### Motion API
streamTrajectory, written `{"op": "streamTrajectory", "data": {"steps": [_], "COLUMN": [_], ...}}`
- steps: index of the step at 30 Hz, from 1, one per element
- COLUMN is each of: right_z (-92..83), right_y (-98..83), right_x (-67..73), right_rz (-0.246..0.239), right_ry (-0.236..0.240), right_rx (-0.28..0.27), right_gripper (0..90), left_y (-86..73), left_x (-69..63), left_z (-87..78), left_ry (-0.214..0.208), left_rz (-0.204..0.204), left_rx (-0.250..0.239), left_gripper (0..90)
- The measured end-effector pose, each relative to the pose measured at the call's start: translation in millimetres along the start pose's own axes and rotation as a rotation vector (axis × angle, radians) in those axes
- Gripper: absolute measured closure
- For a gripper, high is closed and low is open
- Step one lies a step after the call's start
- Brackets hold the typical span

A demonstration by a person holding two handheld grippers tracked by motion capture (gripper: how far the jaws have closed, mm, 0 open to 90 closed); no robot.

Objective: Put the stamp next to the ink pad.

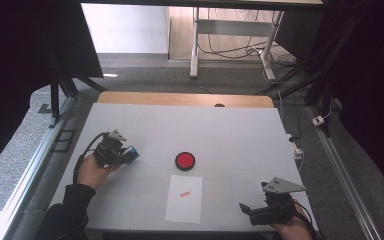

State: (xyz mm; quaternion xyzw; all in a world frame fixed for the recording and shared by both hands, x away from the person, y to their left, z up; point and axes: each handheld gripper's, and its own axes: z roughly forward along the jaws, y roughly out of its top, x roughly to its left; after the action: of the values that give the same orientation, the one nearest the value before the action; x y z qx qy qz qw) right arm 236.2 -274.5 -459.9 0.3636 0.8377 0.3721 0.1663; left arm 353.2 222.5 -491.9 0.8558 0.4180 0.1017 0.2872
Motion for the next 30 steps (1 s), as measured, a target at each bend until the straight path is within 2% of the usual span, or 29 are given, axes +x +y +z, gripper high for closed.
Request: {"op": "streamTrajectory", "data": {"steps": [10, 16, 24, 27, 30], "right_z": [0.3, 0.7, 1.3, 1.4, 1.4], "right_y": [0.2, 0.3, 0.3, 0.4, 0.4], "right_x": [0.0, 0.1, 0.4, 0.3, 0.2], "right_rz": [-0.003, -0.004, -0.005, -0.004, -0.005], "right_ry": [0.000, 0.002, 0.003, 0.005, 0.006], "right_rx": [0.008, 0.012, 0.013, 0.013, 0.013], "right_gripper": [0.0, 0.0, 0.0, 0.0, 0.0], "left_y": [-3.0, -2.6, -2.8, -2.4, -1.8], "left_x": [0.4, -3.9, -0.8, 0.3, 0.5], "left_z": [11.4, 19.7, 20.7, 21.1, 19.9], "left_ry": [0.006, 0.020, -0.004, -0.025, -0.029], "left_rz": [0.011, 0.032, -0.008, -0.033, -0.037], "left_rx": [0.037, 0.086, 0.093, 0.092, 0.082], "left_gripper": [68.6, 68.3, 66.2, 60.7, 57.4]}}
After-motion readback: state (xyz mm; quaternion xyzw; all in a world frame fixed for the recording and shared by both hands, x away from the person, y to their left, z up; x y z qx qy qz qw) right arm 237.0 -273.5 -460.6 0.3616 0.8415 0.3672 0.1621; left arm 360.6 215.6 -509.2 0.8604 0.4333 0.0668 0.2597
